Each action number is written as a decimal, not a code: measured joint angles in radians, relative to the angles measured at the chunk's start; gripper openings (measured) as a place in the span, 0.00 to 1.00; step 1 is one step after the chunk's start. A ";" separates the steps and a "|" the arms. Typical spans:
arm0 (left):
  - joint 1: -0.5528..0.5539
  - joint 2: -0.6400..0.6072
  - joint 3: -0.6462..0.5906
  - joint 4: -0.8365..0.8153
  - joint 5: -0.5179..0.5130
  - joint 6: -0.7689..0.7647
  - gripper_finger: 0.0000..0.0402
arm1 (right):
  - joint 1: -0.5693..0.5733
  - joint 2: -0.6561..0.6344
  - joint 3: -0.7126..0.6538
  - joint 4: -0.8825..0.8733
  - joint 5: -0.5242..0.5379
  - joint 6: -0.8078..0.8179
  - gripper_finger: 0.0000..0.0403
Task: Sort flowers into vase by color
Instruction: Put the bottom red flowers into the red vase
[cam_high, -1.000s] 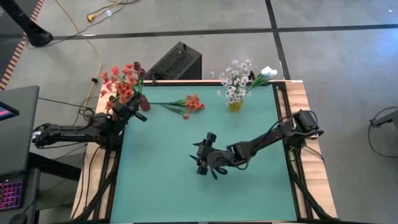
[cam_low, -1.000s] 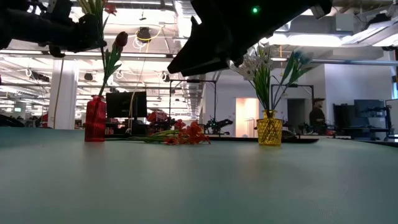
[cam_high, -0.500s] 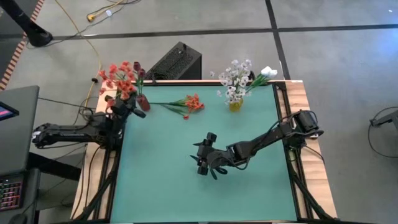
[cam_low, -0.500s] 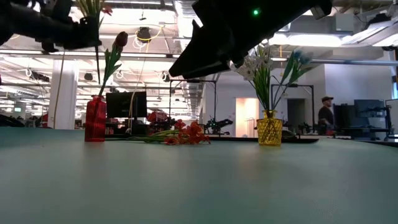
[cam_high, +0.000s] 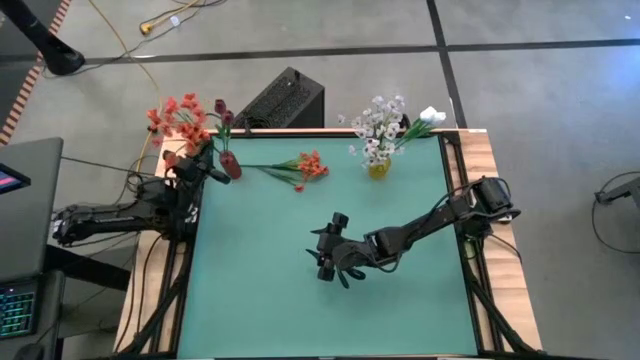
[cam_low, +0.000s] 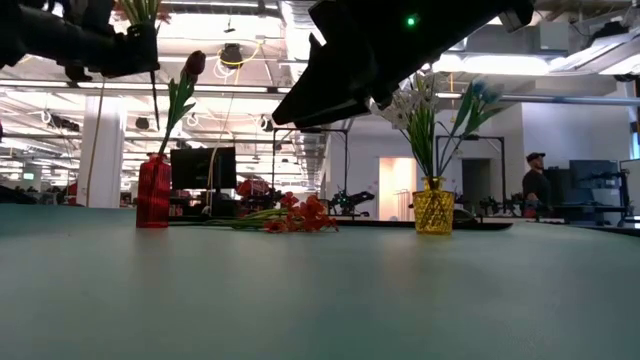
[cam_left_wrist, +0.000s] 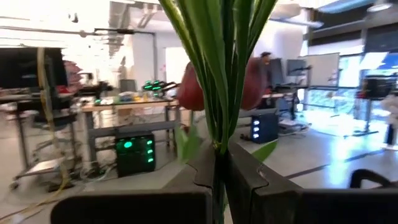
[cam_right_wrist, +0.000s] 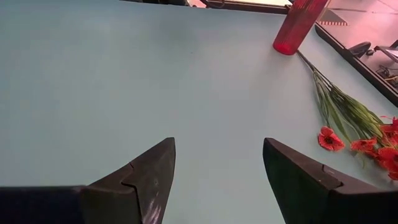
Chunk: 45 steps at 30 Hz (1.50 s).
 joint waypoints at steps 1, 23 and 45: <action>0.022 0.001 0.000 -0.003 0.025 -0.004 0.00 | 0.000 0.000 0.000 0.000 0.000 0.000 0.67; 0.294 0.007 -0.001 -0.225 0.222 -0.250 0.00 | 0.017 0.000 0.000 0.007 0.000 0.011 0.67; 0.431 0.243 -0.001 -0.228 0.310 -0.391 0.00 | 0.015 0.000 0.000 0.008 -0.025 0.027 0.67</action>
